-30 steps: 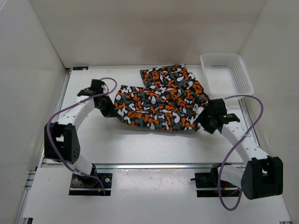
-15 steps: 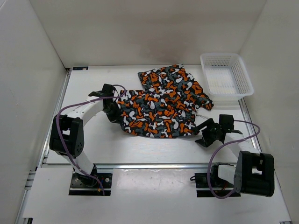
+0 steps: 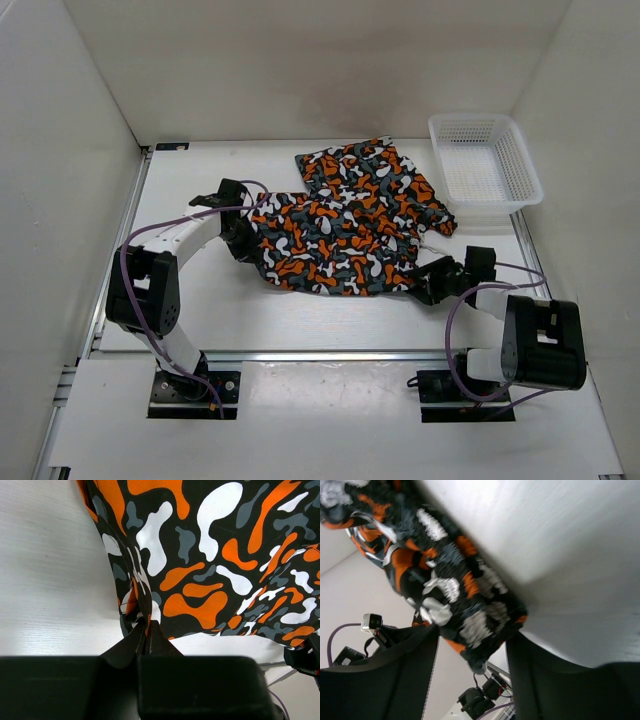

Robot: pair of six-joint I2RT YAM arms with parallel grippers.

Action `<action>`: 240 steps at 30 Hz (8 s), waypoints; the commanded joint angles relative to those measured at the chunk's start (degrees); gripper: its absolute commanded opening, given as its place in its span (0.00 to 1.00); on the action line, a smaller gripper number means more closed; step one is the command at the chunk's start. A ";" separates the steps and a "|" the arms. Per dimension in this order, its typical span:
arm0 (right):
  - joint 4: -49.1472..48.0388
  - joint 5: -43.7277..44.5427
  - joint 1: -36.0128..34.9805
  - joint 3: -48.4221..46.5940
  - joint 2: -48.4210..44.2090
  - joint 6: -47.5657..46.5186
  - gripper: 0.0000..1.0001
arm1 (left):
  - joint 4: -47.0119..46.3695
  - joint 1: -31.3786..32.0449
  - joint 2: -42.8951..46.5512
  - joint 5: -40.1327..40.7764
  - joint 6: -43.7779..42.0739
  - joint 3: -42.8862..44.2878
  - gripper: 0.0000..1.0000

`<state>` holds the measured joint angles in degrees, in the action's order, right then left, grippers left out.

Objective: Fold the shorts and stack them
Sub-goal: Flatten the shorts out, then fold the shorts

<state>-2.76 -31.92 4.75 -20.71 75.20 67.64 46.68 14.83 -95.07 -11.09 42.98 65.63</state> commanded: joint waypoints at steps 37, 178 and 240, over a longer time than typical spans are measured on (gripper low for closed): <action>22.89 11.53 0.08 -11.99 -5.67 -14.55 0.18 | -0.09 -4.20 3.92 -2.71 -3.43 6.44 0.10; 33.88 38.34 -3.35 -34.48 1.00 -33.45 0.10 | 4.83 37.02 15.45 8.37 12.92 -7.97 0.25; 38.71 28.85 -7.83 -21.03 -7.00 -38.11 0.97 | 16.78 8.55 16.76 17.42 -3.95 2.39 0.98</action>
<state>33.50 -5.63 -3.03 -40.45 68.73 29.52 62.65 24.75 -81.91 5.39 40.01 63.33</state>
